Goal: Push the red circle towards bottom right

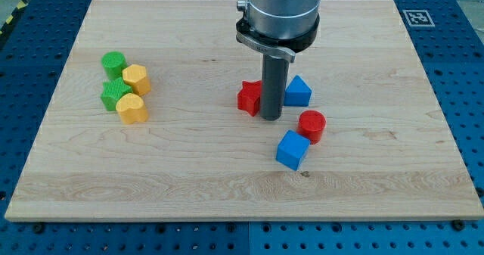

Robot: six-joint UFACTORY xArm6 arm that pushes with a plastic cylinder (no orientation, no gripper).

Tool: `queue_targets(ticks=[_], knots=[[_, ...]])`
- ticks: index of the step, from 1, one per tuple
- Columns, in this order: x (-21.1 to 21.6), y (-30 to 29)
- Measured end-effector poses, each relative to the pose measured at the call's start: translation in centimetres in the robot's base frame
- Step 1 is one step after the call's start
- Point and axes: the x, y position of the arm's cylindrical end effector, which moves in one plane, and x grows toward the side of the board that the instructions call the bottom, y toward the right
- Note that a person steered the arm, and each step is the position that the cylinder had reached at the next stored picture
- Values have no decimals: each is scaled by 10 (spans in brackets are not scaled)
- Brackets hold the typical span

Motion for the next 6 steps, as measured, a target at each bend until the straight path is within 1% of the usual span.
queue_targets(ticks=[1,2,4,5,6], knots=[[12,15],[27,46],[29,124],[30,124],[30,91]])
